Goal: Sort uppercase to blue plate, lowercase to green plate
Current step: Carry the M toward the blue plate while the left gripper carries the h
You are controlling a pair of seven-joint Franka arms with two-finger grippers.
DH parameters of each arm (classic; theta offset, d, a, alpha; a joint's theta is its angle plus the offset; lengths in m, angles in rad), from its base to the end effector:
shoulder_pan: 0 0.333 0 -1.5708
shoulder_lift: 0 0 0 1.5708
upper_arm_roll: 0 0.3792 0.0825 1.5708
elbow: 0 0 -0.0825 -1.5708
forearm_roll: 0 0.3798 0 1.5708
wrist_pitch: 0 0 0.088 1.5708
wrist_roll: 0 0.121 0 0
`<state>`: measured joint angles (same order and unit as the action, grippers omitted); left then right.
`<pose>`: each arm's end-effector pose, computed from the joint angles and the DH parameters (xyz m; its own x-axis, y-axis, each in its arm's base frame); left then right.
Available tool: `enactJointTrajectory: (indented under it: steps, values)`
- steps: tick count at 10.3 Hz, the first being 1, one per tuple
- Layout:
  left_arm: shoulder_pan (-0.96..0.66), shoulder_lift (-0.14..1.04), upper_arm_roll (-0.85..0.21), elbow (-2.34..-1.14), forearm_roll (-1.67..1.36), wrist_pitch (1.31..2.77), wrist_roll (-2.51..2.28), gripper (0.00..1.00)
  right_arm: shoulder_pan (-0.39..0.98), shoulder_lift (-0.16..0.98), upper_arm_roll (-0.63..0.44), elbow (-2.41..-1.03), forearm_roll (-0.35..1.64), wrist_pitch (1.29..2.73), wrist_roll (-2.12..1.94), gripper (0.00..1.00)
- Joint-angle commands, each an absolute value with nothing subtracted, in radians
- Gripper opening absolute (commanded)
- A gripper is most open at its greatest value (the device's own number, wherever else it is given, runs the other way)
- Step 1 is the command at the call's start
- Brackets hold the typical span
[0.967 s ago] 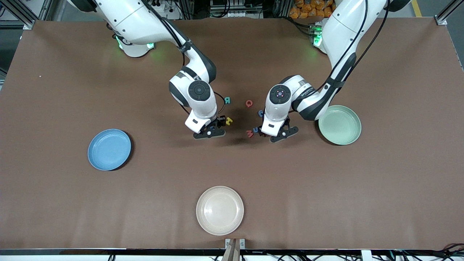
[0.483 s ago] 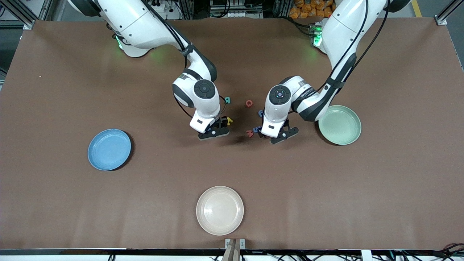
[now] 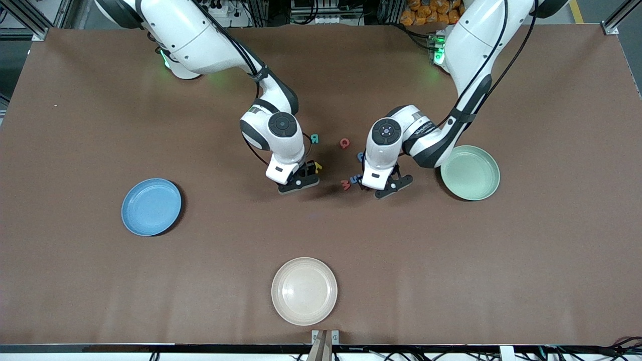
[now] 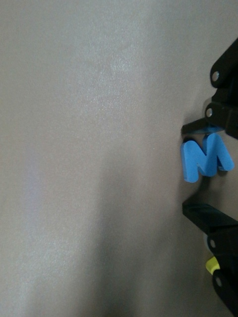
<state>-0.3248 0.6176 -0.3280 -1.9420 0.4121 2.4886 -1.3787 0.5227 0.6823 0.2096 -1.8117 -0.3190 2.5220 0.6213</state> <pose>0.5241 -0.3805 0.2141 0.9005 0.4322 0.0484 0.4339 -0.9004 -0.0324 0.5239 0.4504 0.2122 0.9468 0.3125 0.0765 0.3114 -0.9499 0.0260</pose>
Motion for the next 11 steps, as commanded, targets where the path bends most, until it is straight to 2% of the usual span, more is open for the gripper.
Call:
enactJointTrajectory:
  steps: [1, 2, 3, 5, 7, 8, 9, 11]
  values:
    - [-0.336, 0.614, -0.324, -1.944, 0.419, 2.474, -1.41, 0.62, 0.502, 0.681, 0.216, -1.845, -0.344, 2.536, 0.607, 0.35]
    - [-0.336, 0.612, -0.325, -1.947, 0.399, 2.474, -1.41, 0.62, 0.502, 0.68, 0.218, -1.844, -0.344, 2.534, 0.595, 0.12]
    - [-0.34, 0.612, -0.327, -1.947, 0.388, 2.473, -1.41, 0.62, 0.494, 0.677, 0.218, -1.842, -0.341, 2.527, 0.588, 0.0]
    - [-0.35, 0.611, -0.327, -1.948, 0.365, 2.473, -1.411, 0.62, 0.482, 0.672, 0.222, -1.836, -0.333, 2.52, 0.584, 0.0]
    - [-0.357, 0.609, -0.331, -1.948, 0.348, 2.448, -1.41, 0.62, 0.453, 0.629, 0.248, -1.801, -0.302, 2.362, 0.545, 0.0]
    - [-0.36, 0.609, -0.337, -1.948, 0.348, 2.439, -1.408, 0.61, 0.449, 0.62, 0.25, -1.778, -0.235, 2.327, 0.531, 0.0]
    - [-0.36, 0.609, -0.337, -1.95, 0.348, 2.439, -1.404, 0.58, 0.443, 0.592, 0.25, -1.778, -0.194, 2.3, 0.531, 0.0]
    - [-0.36, 0.609, -0.337, -1.95, 0.348, 2.437, -1.397, 0.46, 0.41, 0.551, 0.252, -1.778, -0.177, 2.231, 0.526, 0.0]
